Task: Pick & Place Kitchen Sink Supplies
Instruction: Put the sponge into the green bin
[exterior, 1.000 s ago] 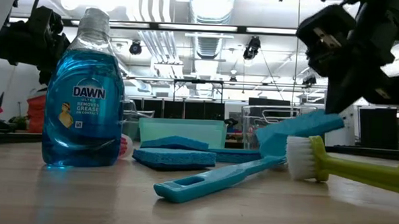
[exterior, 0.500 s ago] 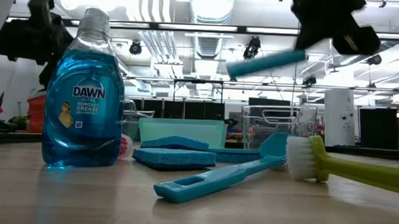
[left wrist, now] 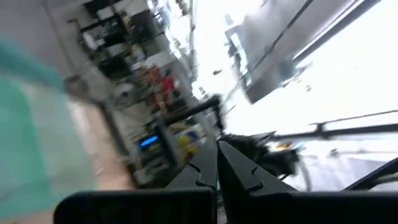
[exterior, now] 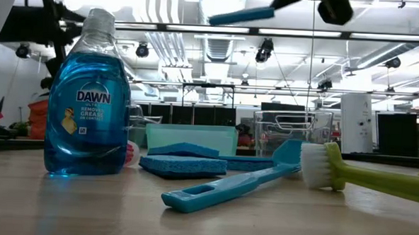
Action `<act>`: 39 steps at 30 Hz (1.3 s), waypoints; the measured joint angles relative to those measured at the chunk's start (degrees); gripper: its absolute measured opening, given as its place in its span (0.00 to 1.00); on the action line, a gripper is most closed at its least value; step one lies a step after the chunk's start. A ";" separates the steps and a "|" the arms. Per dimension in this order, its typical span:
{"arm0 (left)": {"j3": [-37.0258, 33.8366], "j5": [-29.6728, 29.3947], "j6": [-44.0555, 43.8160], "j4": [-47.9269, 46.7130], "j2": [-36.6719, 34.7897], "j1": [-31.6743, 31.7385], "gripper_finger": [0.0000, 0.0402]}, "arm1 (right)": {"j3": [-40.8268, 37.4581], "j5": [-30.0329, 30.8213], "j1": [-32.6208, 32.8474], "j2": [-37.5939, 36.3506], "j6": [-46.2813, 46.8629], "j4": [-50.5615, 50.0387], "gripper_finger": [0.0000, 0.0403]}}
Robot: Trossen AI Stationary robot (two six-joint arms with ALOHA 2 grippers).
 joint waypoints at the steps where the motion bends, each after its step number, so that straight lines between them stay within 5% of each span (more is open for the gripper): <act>1: 0.00 0.38 -0.18 1.67 0.01 -0.02 0.02 | 0.06 0.02 -0.34 0.00 -0.99 1.31 0.02; 8: 5.97 4.24 0.39 1.31 2.22 -0.02 0.05 | -0.62 -0.02 -2.26 0.04 -5.20 10.00 0.02; 16: 18.54 6.21 -1.10 -12.19 11.79 0.00 0.29 | -0.72 -0.16 -3.45 0.04 -9.39 15.46 0.02; 23: 31.61 9.09 4.46 -14.49 23.81 0.02 0.42 | -0.72 -0.17 -3.45 0.04 -13.10 18.77 0.02; 30: 44.18 9.75 5.82 -25.88 33.42 0.34 0.44 | -0.74 -0.12 -3.38 0.54 -16.63 22.83 0.02; 39: 50.73 10.84 5.97 -27.04 40.71 0.56 0.45 | -0.45 -0.17 -3.37 3.29 -18.70 26.33 0.02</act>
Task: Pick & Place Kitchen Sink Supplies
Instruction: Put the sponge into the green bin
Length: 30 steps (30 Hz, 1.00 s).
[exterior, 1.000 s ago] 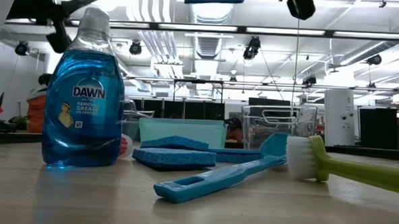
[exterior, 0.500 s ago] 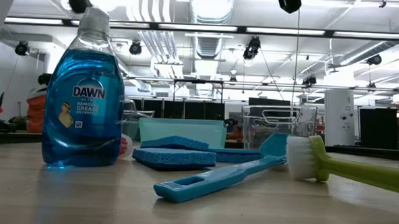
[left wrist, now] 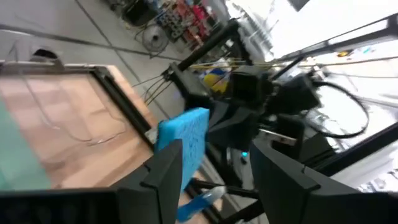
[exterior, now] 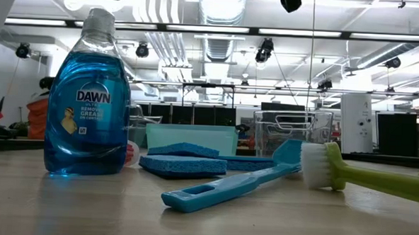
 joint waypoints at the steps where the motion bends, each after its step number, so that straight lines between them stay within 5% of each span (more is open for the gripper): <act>1: 0.21 0.08 0.11 0.08 0.47 0.05 0.45 | 0.00 0.01 0.01 0.30 0.02 0.37 0.02; 9: 0.05 -0.66 -0.76 -3.52 0.88 0.64 0.45 | 0.62 -0.79 0.39 0.82 0.11 2.07 0.02; 19: 0.08 -0.22 1.15 -3.18 0.01 0.70 0.45 | 0.59 -15.07 0.57 2.29 0.41 -6.81 0.03; 25: 0.09 -0.24 1.51 -3.28 -0.52 0.94 0.45 | 1.11 -20.79 0.64 8.87 -8.77 -3.93 0.19; 30: 0.09 -0.22 0.82 -3.78 -0.69 0.94 0.45 | 4.81 -25.40 1.07 17.55 -25.99 -4.79 0.38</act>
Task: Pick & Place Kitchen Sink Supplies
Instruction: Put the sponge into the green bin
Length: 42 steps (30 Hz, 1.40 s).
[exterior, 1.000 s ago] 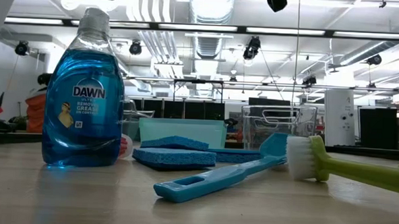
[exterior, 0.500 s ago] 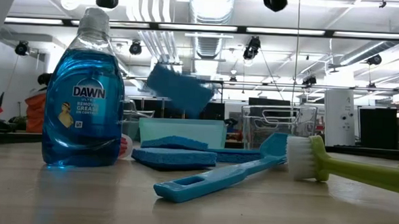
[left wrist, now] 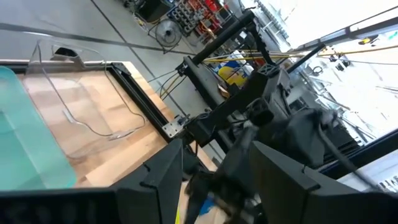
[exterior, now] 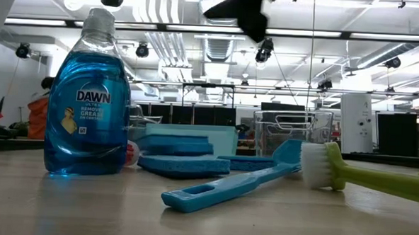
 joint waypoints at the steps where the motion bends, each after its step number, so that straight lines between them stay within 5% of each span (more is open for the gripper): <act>1: 0.00 0.00 -0.28 0.02 0.00 0.00 0.45 | 1.14 -0.02 0.25 1.62 -3.99 -1.40 0.40; 7: 0.00 0.00 -1.23 0.05 -0.45 0.00 0.45 | 8.11 3.92 0.16 11.72 -17.52 -14.60 0.45; 15: 0.00 0.00 -0.80 0.09 -0.55 0.00 0.45 | 14.66 7.75 -0.04 20.82 -28.82 -17.15 0.41; 24: 0.00 0.00 -0.82 0.04 -0.50 0.00 0.45 | 16.17 12.91 -0.22 24.56 -32.23 -17.13 0.34; 42: -0.02 0.26 -0.80 -0.12 -0.55 0.00 0.45 | 15.88 13.46 -1.81 28.73 -36.23 -15.48 0.23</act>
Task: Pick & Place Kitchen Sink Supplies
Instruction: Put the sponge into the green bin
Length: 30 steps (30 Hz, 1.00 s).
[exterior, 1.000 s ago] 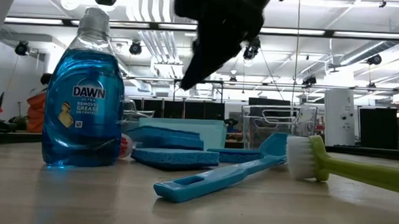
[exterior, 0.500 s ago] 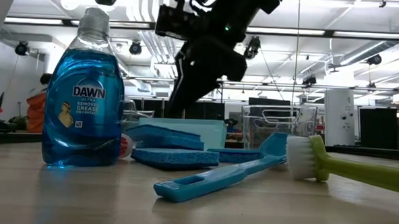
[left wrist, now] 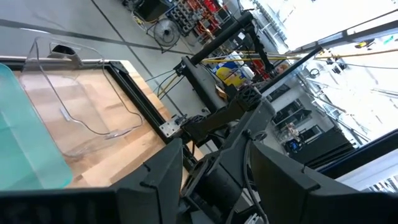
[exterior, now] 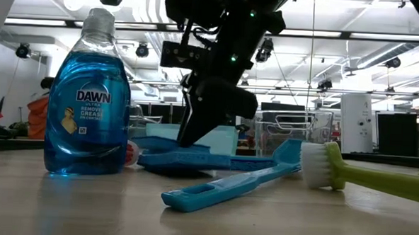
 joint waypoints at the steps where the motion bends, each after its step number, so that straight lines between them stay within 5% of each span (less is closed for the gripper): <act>1: 0.00 0.00 -0.02 0.00 0.02 0.00 0.45 | 0.00 -0.10 -0.02 0.02 0.08 -0.21 0.21; 6: 0.00 0.35 0.02 0.00 0.07 0.00 0.45 | 0.89 -2.02 -0.78 0.02 2.72 -2.82 0.05; 19: 0.02 2.90 0.80 -0.02 -0.27 0.00 0.45 | 12.73 -9.85 -1.53 -0.46 7.08 -14.19 0.02; 30: 0.02 12.57 21.41 -1.03 -4.77 0.00 0.45 | 28.54 -17.29 -3.92 -0.98 7.67 -29.04 0.02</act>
